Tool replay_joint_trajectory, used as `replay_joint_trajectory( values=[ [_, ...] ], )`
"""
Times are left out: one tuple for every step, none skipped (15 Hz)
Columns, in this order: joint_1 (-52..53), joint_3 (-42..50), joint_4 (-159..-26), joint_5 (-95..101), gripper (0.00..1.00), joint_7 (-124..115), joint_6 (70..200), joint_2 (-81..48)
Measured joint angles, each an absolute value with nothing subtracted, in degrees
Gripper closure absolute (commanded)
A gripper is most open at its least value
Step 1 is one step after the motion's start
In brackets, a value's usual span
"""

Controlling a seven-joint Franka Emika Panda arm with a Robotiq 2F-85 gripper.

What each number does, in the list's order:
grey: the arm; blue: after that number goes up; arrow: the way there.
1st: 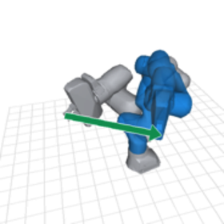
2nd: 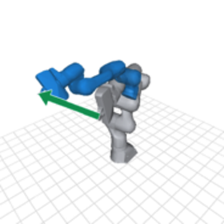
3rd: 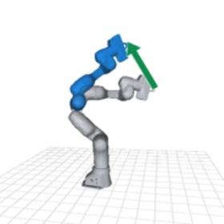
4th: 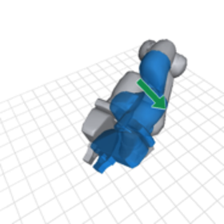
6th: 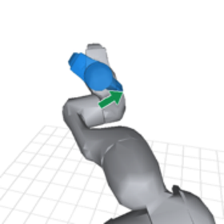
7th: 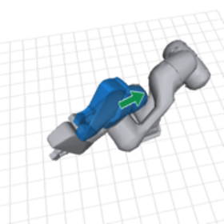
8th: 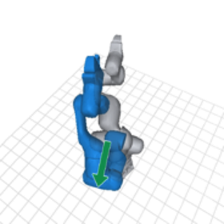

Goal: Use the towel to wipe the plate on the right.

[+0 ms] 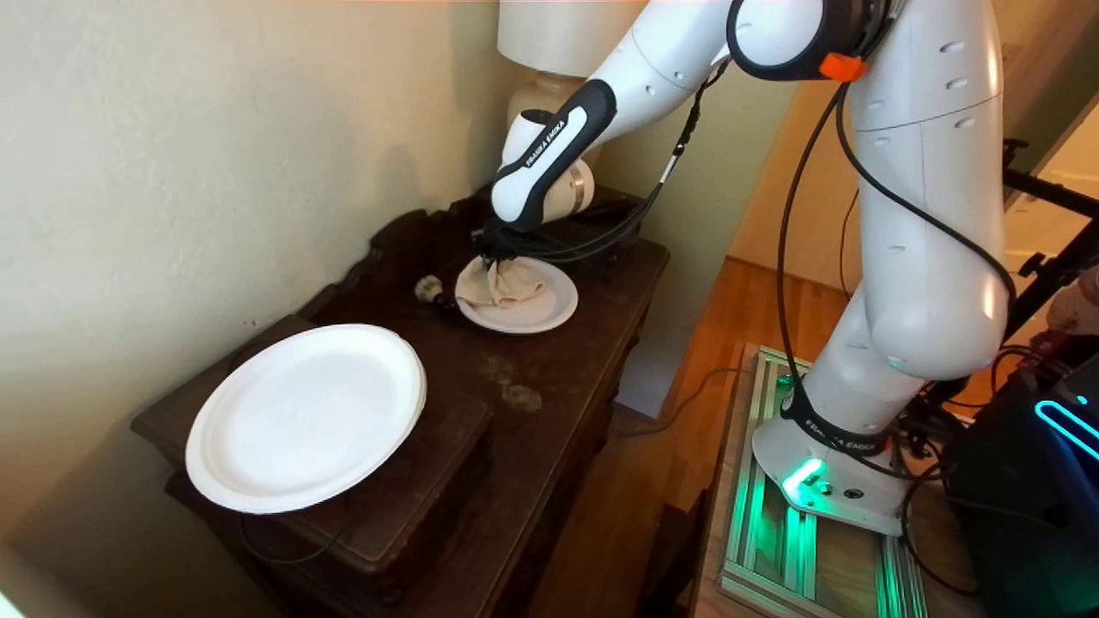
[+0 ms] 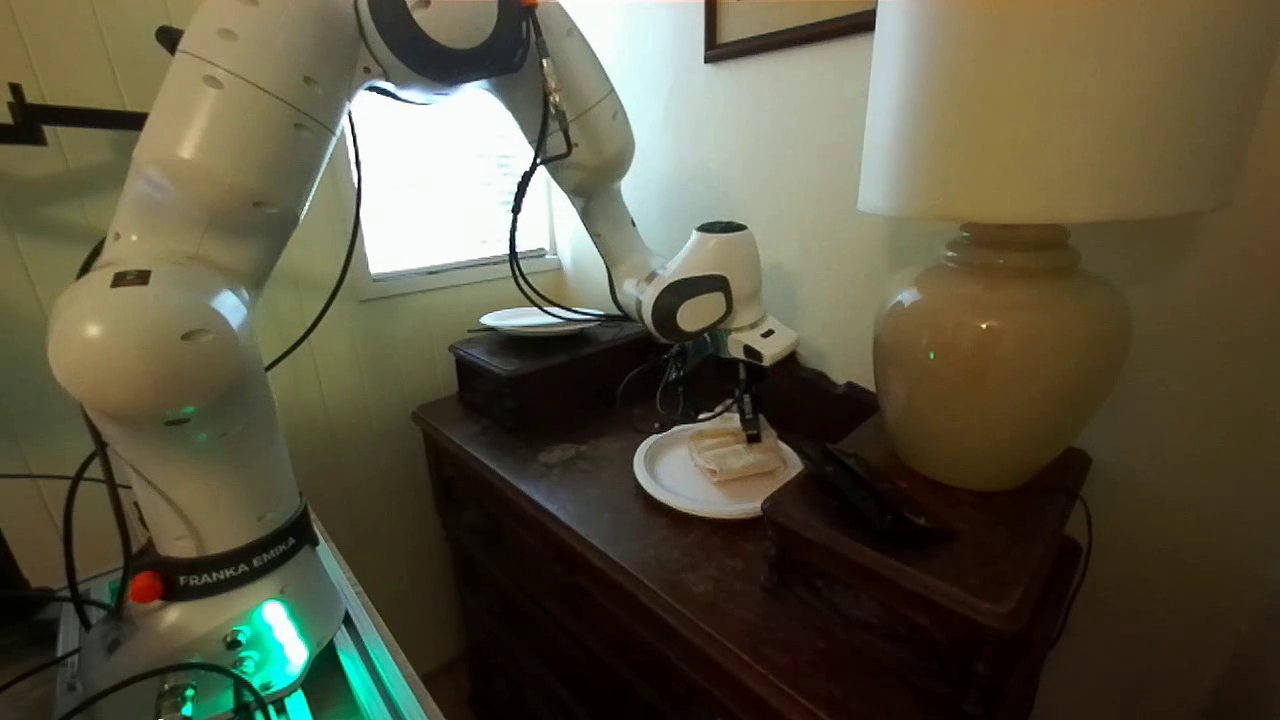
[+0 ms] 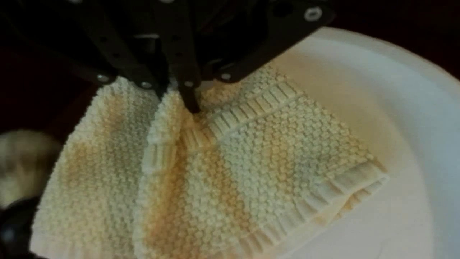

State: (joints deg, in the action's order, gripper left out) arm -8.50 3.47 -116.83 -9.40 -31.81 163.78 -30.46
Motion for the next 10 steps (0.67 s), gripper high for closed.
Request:
replay_joint_trajectory(
  values=[
    [-10.4, 0.5, -116.5, -12.5, 0.97, -27.7, 162.4, -30.4],
    [-12.1, -2.1, -116.1, -15.4, 0.97, -23.9, 160.4, -30.3],
    [-13.4, -4.0, -115.7, -17.7, 0.96, -20.5, 157.9, -30.1],
    [-14.2, -5.2, -115.4, -19.5, 0.96, -17.7, 154.8, -29.9],
    [-14.7, -5.7, -115.1, -20.7, 0.96, -15.3, 151.3, -29.5],
    [-14.8, -5.8, -114.8, -21.4, 0.96, -13.4, 147.5, -29.1],
    [-14.8, -5.7, -114.6, -21.7, 0.96, -12.0, 143.6, -28.6],
    [-14.7, -5.4, -114.5, -21.7, 0.96, -11.0, 139.3, -28.1],
    [-14.9, -5.3, -114.4, -21.5, 0.96, -10.3, 134.7, -27.4],
    [-15.1, -5.3, -114.3, -21.3, 0.96, -9.9, 130.7, -26.8]
  ],
)
